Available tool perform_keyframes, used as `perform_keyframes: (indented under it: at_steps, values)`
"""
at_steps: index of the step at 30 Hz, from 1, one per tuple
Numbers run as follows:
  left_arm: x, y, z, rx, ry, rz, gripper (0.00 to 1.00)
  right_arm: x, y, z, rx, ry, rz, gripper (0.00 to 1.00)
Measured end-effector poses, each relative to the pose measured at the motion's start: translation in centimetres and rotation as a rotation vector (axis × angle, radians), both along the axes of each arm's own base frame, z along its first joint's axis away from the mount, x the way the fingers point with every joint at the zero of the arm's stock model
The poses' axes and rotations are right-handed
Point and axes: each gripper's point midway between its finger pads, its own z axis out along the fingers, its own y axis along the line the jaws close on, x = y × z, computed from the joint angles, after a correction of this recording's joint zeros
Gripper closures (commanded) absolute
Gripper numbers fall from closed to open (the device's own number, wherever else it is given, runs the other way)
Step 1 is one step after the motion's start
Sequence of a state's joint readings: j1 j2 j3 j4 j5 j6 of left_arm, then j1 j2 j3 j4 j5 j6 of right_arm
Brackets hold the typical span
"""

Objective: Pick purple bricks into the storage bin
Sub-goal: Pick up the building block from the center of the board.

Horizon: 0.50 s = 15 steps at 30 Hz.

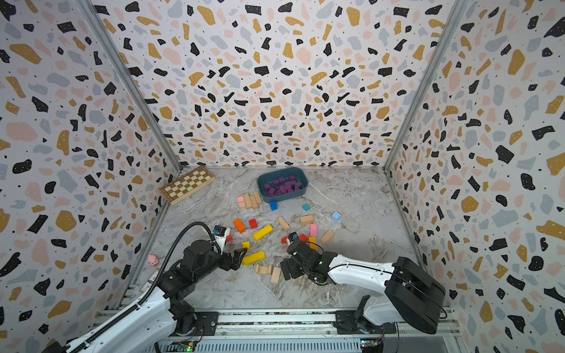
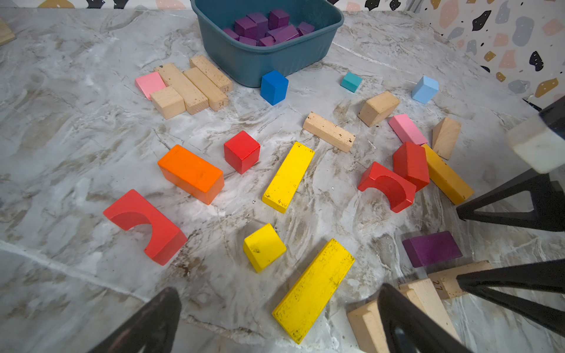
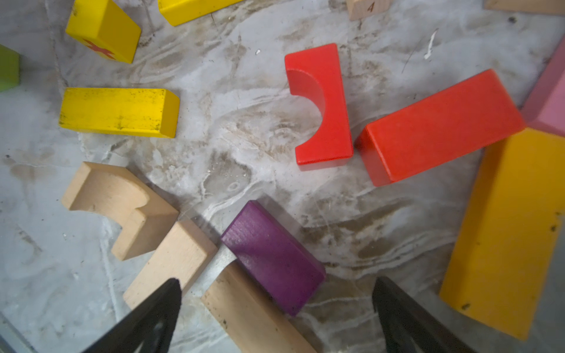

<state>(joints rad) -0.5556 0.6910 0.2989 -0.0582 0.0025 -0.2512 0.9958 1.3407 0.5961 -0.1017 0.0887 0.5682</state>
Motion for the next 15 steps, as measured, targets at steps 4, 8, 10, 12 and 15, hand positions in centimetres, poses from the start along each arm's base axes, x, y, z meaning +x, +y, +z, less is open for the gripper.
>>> perform_keyframes:
  at_steps: [4,8,10,12,15]
  values:
    - [0.0,0.0,0.0,0.000,-0.001,0.000,0.01,-0.8,0.6,-0.5,0.012,0.033,0.006,0.00]
    - [0.0,0.0,0.0,0.000,-0.001,0.000,0.01,-1.4,1.1,-0.7,0.024,0.054,0.016,0.00]
    - [0.0,0.0,0.0,-0.001,0.000,0.000,0.01,-1.5,1.4,-0.8,0.033,0.061,0.017,0.01]
    - [0.0,0.0,0.0,0.000,-0.001,0.000,0.01,-1.6,1.5,-0.9,0.036,0.067,0.018,0.01]
    - [0.0,0.0,0.0,0.000,-0.001,0.000,0.01,-1.6,1.7,-1.2,0.037,0.071,0.019,0.00]
